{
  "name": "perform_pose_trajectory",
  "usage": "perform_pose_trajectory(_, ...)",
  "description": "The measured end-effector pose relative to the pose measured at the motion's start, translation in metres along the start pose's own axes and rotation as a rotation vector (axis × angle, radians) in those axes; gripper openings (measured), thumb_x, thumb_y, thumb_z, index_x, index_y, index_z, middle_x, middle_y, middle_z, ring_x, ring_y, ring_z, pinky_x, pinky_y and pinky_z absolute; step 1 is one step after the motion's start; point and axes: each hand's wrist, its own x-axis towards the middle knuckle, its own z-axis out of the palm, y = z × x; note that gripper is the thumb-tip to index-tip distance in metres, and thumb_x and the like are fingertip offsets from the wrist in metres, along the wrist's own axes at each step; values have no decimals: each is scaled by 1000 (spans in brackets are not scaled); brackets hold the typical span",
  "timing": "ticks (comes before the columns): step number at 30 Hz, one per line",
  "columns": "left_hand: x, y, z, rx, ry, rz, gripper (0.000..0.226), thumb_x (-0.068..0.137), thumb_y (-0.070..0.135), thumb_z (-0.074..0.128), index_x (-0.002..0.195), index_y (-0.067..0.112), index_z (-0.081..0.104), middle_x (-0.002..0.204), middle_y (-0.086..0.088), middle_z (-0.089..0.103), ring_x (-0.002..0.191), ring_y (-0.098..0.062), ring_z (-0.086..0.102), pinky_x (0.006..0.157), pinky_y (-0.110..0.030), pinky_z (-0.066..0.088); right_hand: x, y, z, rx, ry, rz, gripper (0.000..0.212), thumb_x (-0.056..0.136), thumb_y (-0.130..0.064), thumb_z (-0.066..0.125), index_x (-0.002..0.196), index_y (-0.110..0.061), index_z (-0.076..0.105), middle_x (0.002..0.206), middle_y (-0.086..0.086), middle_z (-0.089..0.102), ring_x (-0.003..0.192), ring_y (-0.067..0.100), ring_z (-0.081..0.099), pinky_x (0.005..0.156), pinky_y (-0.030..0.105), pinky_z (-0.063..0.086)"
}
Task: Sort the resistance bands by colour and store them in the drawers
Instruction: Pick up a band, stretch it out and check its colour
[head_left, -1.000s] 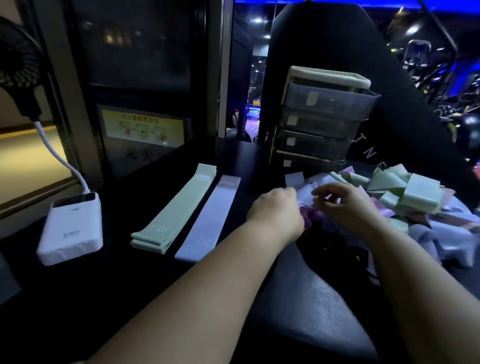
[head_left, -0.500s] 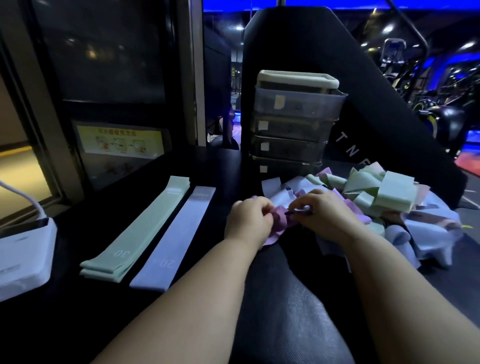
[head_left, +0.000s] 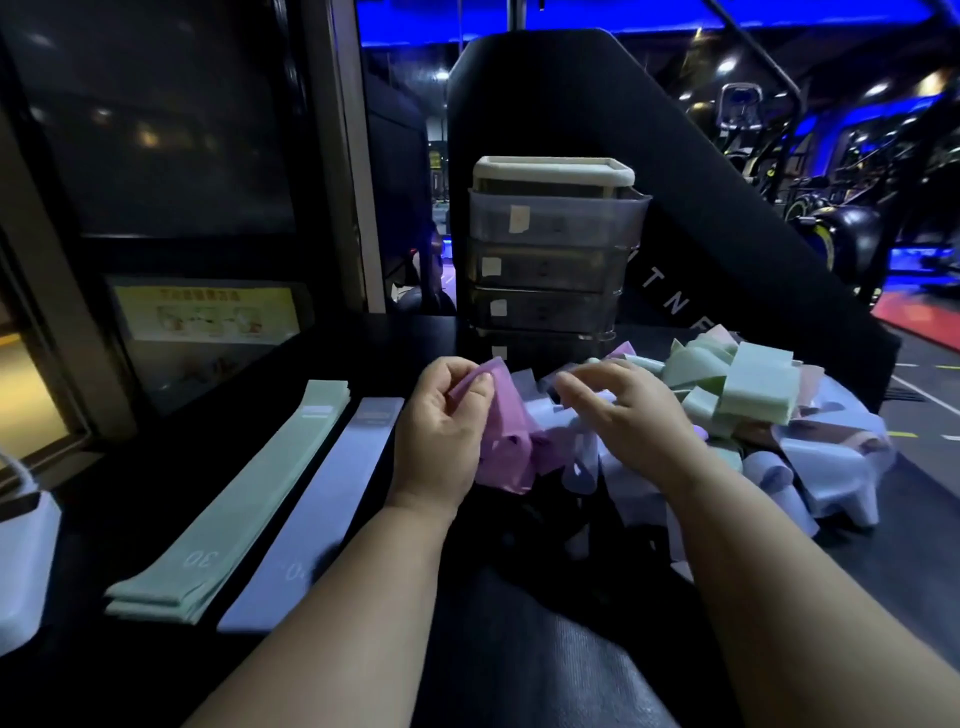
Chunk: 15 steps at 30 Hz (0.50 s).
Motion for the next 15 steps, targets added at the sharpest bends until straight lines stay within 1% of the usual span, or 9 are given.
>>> perform_pose_trajectory(2,-1,2,0,9,-20,66,7,85,34,61,78,33,60,71,19,61,68,-2,56,65,-25,47,-8,-16,-2,236,-69,-24,15,82,-56,57,85,-44,65,99,-16,69,102,3,60,85,15,44)
perform_pose_trajectory(4,-2,4,1,-26,-39,82,2,81,36,64,80,34,63,74,15,65,72,-7,61,68,-28,51,-14,-26,0,428,-211,-23,26,75,-58,66,92,-39,67,96,-12,72,97,7,65,86,22,51)
perform_pose_trajectory(5,-1,5,1,-53,-40,70,3,81,35,67,80,34,65,74,13,66,73,-9,62,69,-31,52,-17,-28,4,433,-267,-32,27,75,-56,73,90,-35,68,90,-10,72,89,10,67,81,26,52)
perform_pose_trajectory(6,-1,4,1,-90,-36,51,6,83,30,70,79,31,66,73,12,66,72,-9,62,68,-31,52,-18,-29,7,403,-299,-44,23,77,-49,77,84,-29,66,79,-11,68,75,12,63,71,28,50)
perform_pose_trajectory(7,0,5,1,-134,-27,25,9,85,23,72,79,28,66,72,12,66,70,-8,61,67,-30,51,-18,-28,10,351,-303,-52,23,81,-39,77,74,-23,61,66,-13,58,63,9,53,62,27,44)
perform_pose_trajectory(9,0,6,2,-248,-23,-47,8,85,17,71,81,23,66,71,10,66,70,-9,59,65,-28,49,-16,-27,12,303,-262,-32,31,88,-23,71,67,-10,53,58,-10,42,55,3,36,53,22,33)
perform_pose_trajectory(10,0,8,3,-303,-44,-85,5,82,21,71,83,21,67,73,7,67,71,-11,59,66,-28,49,-16,-28,12,310,-231,-16,30,90,-19,68,68,-5,53,58,-8,41,55,2,35,51,20,32)
perform_pose_trajectory(12,-1,9,4,-378,-97,-159,21,73,33,71,89,20,66,83,0,68,80,-17,61,70,-30,50,-15,-28,10,412,-174,17,23,92,-15,65,73,-4,59,60,-5,48,56,4,41,53,20,35)
perform_pose_trajectory(15,-1,7,2,-383,-163,-226,36,74,40,79,102,25,62,98,0,69,93,-21,64,79,-37,52,-12,-27,10,622,-95,114,10,92,-10,64,97,-1,63,67,4,56,56,11,47,52,25,39)
